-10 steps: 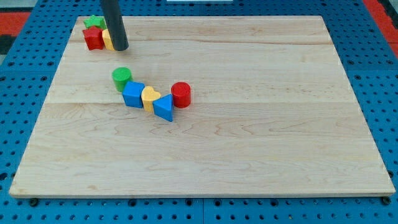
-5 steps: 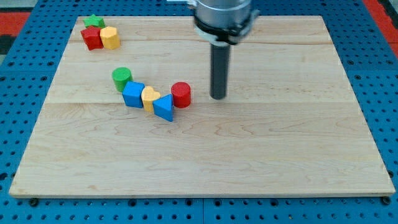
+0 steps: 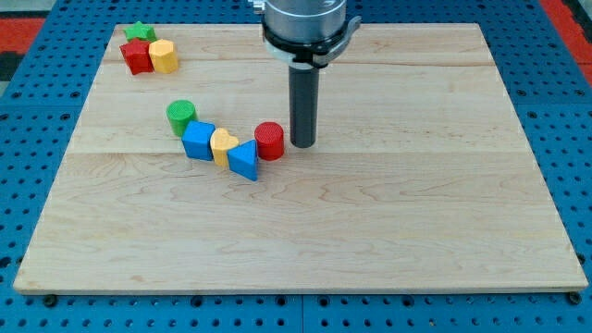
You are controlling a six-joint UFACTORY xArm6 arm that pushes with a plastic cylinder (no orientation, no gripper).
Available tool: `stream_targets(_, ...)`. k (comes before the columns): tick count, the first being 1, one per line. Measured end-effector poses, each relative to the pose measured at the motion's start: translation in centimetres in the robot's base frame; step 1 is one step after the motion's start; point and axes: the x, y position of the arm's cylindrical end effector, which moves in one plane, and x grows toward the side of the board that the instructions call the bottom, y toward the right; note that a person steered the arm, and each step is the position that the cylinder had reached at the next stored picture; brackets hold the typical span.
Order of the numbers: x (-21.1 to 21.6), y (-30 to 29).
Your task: Move the red circle into the yellow hexagon
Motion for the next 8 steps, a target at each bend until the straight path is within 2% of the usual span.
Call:
stream_targets(1, 1.2, -2.1)
stream_targets(3, 1.0, -3.3)
stream_targets(6, -2.8, -13.0)
stream_targets(8, -8.3, -15.0)
